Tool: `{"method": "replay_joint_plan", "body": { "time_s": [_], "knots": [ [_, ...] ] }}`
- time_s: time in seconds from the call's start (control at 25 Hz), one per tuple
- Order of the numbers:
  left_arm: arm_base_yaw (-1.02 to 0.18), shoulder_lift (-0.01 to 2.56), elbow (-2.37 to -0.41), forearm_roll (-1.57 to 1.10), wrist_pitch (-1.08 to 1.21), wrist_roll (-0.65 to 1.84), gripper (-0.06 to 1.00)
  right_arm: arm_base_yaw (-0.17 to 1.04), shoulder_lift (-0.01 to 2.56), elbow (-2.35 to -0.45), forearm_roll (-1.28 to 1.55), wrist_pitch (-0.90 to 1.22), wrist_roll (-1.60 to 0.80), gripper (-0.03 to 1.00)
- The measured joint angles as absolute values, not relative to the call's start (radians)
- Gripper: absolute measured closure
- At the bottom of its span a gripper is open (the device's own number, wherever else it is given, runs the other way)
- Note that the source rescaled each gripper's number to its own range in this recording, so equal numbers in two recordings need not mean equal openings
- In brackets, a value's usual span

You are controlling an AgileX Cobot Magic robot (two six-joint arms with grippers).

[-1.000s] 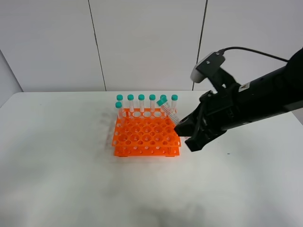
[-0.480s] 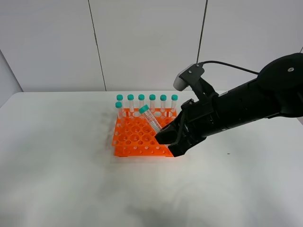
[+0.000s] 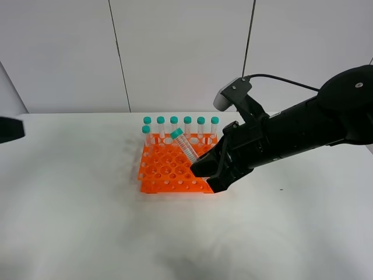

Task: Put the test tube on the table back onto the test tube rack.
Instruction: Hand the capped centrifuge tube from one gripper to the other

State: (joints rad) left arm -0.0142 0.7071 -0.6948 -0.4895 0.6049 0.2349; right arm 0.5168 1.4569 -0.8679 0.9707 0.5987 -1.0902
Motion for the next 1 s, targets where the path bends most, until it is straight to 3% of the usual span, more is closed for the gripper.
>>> {"method": "replay_joint_plan", "body": {
  "time_s": [0.24, 0.4, 0.68, 1.0],
  "knots": [
    [-0.016, 1.007, -0.758, -0.945, 0.549, 0.621, -0.04, 0.517, 1.457, -0.868, 0.971, 0.599, -1.09, 0.93],
    [-0.094, 1.138, -0.761, -1.212, 0.604, 0.863, -0.02, 0.517, 1.457, -0.868, 0.971, 0.599, -1.09, 0.93],
    [-0.336, 1.279, -0.762, -1.381, 0.498, 0.954, 0.01, 0.517, 1.457, -0.868, 0.99, 0.605, -1.092, 0.93],
    [-0.452, 1.365, -0.762, -1.518, 0.444, 1.025, 0.01, 0.517, 1.457, -0.868, 1.007, 0.671, -1.093, 0.93]
  ]
}}
